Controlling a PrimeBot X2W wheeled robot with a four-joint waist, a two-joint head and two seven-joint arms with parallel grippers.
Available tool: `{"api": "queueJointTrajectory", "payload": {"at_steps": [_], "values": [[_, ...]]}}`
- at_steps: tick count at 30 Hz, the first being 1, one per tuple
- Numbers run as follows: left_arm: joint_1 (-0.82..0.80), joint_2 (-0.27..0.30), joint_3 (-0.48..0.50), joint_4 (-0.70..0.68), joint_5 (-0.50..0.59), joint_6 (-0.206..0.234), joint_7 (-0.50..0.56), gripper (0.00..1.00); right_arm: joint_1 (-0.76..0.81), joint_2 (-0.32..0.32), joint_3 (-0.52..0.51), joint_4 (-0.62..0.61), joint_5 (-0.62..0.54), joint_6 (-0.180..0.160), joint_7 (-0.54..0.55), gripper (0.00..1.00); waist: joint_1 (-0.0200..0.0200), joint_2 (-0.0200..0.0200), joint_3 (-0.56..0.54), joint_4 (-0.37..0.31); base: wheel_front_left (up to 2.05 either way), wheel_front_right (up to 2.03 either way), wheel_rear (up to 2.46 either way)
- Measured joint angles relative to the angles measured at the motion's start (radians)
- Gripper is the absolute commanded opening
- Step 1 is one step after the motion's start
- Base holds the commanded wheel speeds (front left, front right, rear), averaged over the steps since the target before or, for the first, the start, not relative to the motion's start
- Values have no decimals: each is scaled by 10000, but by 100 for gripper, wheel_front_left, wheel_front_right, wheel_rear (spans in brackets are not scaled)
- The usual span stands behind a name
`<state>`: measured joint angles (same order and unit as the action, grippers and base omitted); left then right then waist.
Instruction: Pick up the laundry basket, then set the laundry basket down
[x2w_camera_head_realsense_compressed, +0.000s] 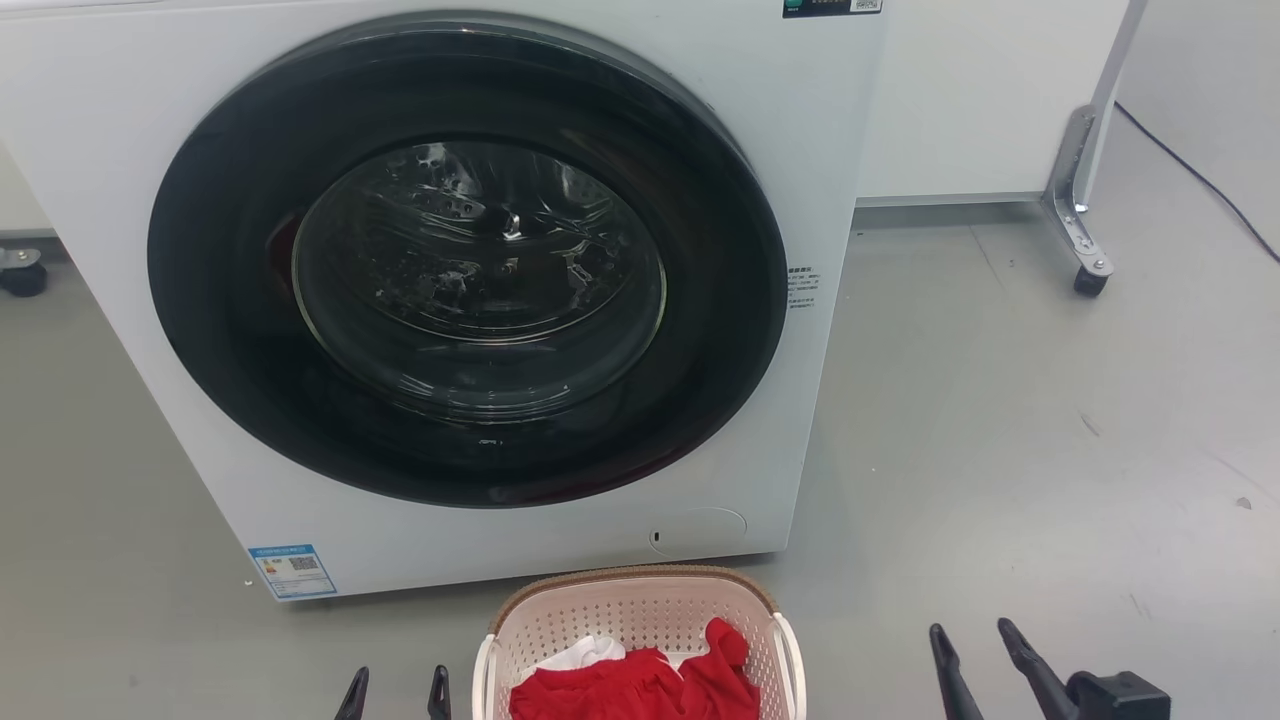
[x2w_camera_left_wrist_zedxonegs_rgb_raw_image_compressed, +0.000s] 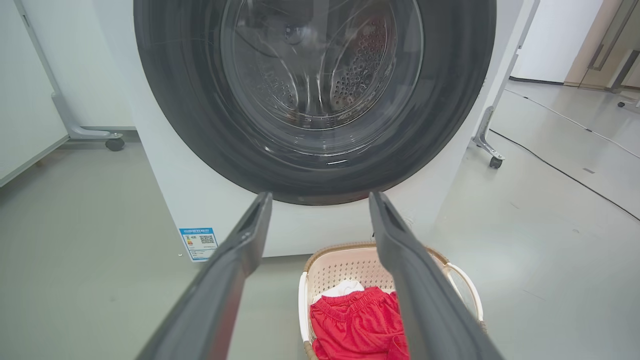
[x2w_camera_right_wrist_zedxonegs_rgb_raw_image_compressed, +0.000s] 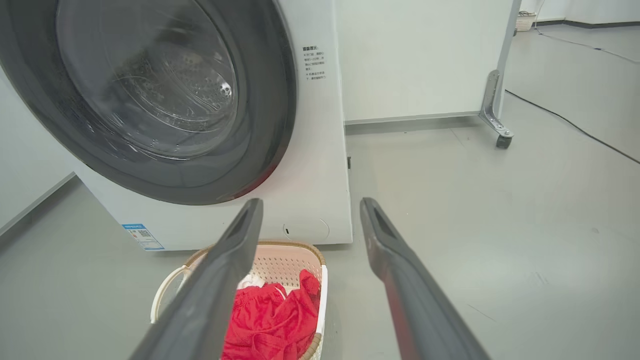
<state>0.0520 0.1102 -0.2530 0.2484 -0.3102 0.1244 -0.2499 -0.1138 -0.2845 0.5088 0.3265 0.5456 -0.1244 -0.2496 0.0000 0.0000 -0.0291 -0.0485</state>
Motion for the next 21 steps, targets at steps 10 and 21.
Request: {"api": "queueJointTrajectory", "payload": {"at_steps": [10,21], "values": [[417,-221,399,-663,558,0,0,100,890,424,-1461,-750,-1074,-2,0,100,0,0,16,-3,0,0,0],[524,-337,493,-984,899,0,0,100,1160,696,-1701,-1509,-1854,-2,0,100,0,0,116,3,0,0,0]]}}
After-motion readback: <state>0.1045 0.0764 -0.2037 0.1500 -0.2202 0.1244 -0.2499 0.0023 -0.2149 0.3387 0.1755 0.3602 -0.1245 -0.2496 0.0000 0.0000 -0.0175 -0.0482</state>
